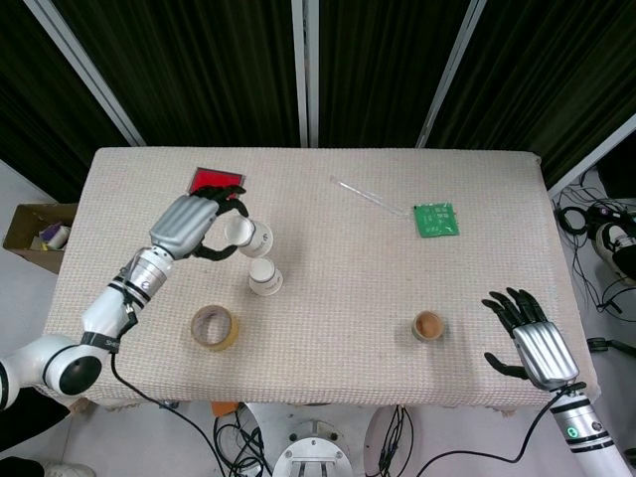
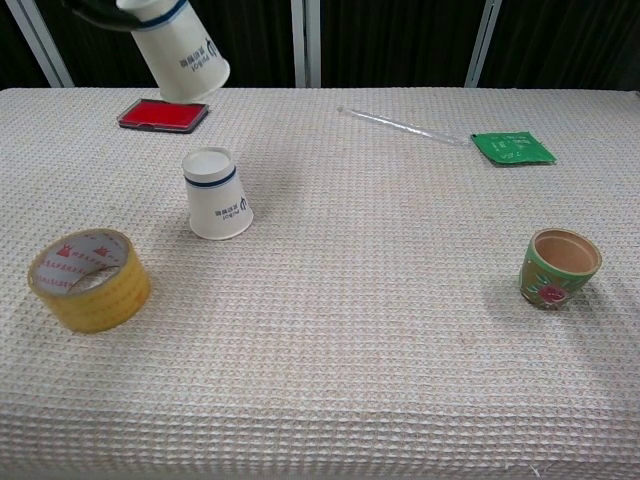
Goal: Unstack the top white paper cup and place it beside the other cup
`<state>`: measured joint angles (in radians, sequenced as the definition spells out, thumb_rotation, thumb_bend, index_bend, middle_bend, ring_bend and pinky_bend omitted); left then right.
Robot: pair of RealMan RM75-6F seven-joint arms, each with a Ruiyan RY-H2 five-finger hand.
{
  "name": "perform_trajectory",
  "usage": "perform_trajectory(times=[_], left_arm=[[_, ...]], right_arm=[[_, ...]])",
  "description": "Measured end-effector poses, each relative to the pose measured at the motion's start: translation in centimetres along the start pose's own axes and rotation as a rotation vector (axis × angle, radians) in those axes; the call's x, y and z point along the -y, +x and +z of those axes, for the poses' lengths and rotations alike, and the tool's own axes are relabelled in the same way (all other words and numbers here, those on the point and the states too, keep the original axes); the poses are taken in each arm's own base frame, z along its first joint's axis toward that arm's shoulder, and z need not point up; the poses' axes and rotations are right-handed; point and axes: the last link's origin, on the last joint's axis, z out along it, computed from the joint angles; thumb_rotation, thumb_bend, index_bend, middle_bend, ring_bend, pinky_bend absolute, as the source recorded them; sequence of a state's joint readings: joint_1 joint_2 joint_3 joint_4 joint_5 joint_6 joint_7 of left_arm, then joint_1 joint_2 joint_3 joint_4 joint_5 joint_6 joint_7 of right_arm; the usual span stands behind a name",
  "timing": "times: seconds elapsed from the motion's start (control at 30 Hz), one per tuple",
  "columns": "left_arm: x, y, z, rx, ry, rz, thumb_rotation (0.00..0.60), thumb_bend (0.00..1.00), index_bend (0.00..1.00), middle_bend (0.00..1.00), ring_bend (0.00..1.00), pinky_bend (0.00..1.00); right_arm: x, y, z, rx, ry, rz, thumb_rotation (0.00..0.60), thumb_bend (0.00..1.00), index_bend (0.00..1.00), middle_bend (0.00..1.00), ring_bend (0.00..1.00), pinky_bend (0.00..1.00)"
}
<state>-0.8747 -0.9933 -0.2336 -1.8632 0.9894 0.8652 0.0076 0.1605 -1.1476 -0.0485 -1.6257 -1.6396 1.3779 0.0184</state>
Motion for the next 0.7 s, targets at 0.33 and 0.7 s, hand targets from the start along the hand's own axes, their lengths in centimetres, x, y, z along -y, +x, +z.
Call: perform_trajectory(times=[0.33, 0.7], left_arm=[[1.2, -2.3, 5.3, 0.045, 0.085, -0.003, 0.600, 0.34, 0.41, 0.12, 0.15, 0.15], [2.8, -6.7, 9.4, 0.190, 0.231, 0.090, 0.600, 0.34, 0.41, 0.12, 0.15, 0.14]], right_arm=[[-0.2, -0.2, 0.1, 0.009, -0.012, 0.003, 0.600, 0.16, 0.16, 0.12, 0.00, 0.07], [-1.0, -0.4, 0.0, 0.018, -0.048, 0.015, 0.600, 0.16, 0.16, 0.12, 0.00, 0.07]])
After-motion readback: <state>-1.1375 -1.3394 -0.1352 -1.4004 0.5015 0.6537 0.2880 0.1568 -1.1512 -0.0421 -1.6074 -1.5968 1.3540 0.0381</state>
